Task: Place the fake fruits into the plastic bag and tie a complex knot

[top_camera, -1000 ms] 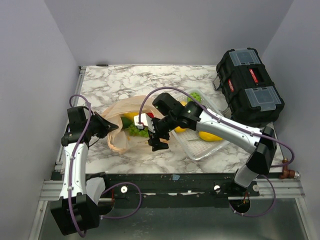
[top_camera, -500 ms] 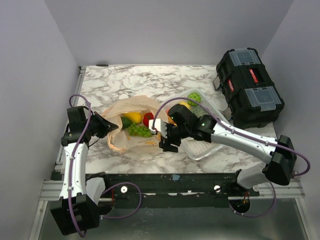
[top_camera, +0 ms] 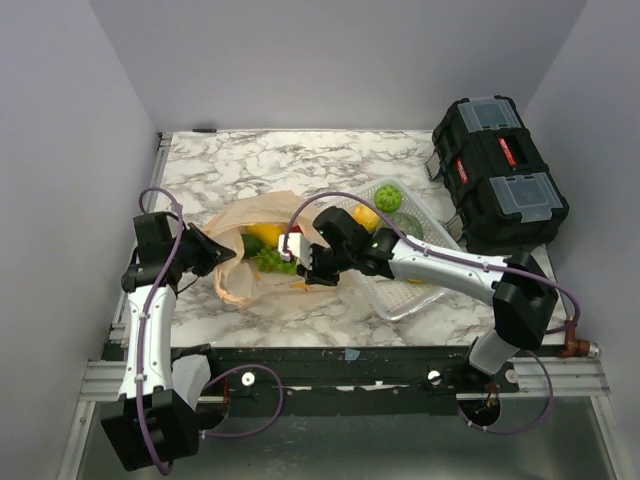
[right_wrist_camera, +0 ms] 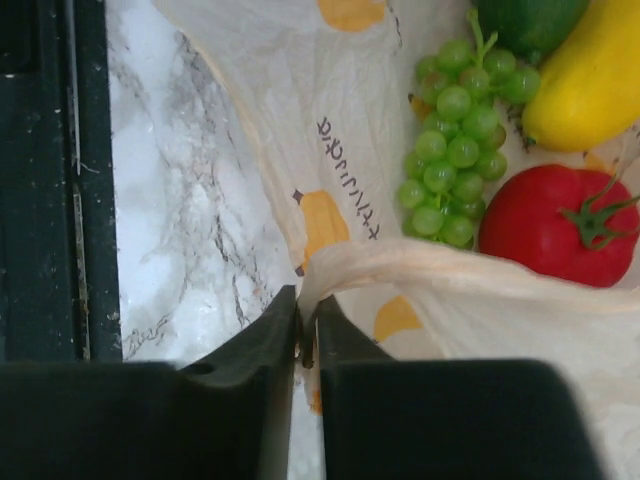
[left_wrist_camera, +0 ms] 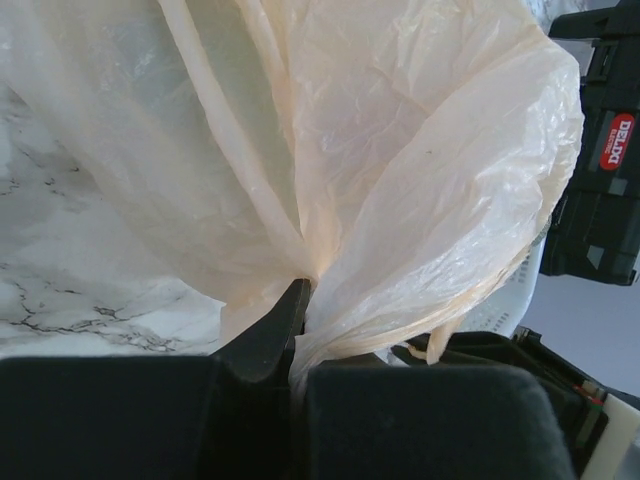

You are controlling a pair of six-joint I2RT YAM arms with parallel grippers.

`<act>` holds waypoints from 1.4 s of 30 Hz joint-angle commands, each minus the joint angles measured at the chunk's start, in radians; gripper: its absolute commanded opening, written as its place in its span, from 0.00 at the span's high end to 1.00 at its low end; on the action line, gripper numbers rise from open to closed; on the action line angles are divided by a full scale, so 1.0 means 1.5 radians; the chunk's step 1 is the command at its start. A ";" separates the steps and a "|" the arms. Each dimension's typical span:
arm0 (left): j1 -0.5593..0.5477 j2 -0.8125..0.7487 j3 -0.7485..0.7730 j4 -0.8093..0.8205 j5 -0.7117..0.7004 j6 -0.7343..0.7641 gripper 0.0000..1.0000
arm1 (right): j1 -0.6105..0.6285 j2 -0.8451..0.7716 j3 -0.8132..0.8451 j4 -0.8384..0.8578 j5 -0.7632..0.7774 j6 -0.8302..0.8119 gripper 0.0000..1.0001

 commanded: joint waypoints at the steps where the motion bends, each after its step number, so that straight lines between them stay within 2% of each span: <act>1: 0.001 0.017 0.056 -0.030 -0.015 0.065 1.00 | -0.004 -0.022 0.069 -0.022 -0.084 0.029 0.94; 2: 0.002 0.027 0.077 -0.042 -0.014 0.089 1.00 | -0.004 -0.036 0.086 -0.030 -0.092 0.038 0.99; 6: 0.001 0.060 0.195 -0.116 -0.002 0.210 1.00 | -0.011 -0.068 0.195 -0.064 -0.104 0.078 0.99; 10: 0.002 0.089 0.343 -0.213 0.039 0.373 0.98 | -0.019 -0.091 0.316 -0.065 -0.109 0.127 0.99; 15: 0.001 0.141 0.522 -0.341 -0.014 0.525 0.97 | -0.050 -0.096 0.421 -0.032 -0.067 0.170 0.99; 19: 0.000 0.185 0.557 -0.381 -0.078 0.577 0.94 | -0.089 -0.097 0.401 -0.012 -0.076 0.176 0.99; 21: 0.001 0.211 0.551 -0.389 -0.087 0.595 0.89 | -0.089 -0.105 0.364 -0.006 -0.108 0.185 0.99; 23: 0.000 0.240 0.545 -0.393 -0.084 0.604 0.79 | -0.089 -0.116 0.320 0.022 -0.134 0.212 0.99; 25: 0.000 0.264 0.556 -0.402 -0.067 0.613 0.66 | -0.090 -0.120 0.292 0.037 -0.138 0.236 0.99; 28: 0.001 0.261 0.579 -0.404 -0.031 0.619 0.40 | -0.090 -0.132 0.265 0.058 -0.119 0.259 0.99; 31: 0.018 0.216 0.572 -0.395 0.060 0.598 0.15 | -0.090 -0.147 0.236 0.081 -0.072 0.278 0.99; 33: 0.047 0.172 0.548 -0.371 0.131 0.572 0.05 | -0.093 -0.156 0.220 0.096 -0.038 0.291 0.99; 34: 0.073 0.150 0.532 -0.351 0.173 0.552 0.02 | -0.097 -0.158 0.214 0.104 -0.029 0.299 0.99; 37: 0.135 0.097 0.505 -0.317 0.270 0.519 0.01 | -0.115 -0.157 0.211 0.115 -0.001 0.322 0.99; 42: 0.154 0.050 0.476 -0.364 0.392 0.549 0.02 | -0.134 -0.151 0.210 0.131 0.062 0.325 0.99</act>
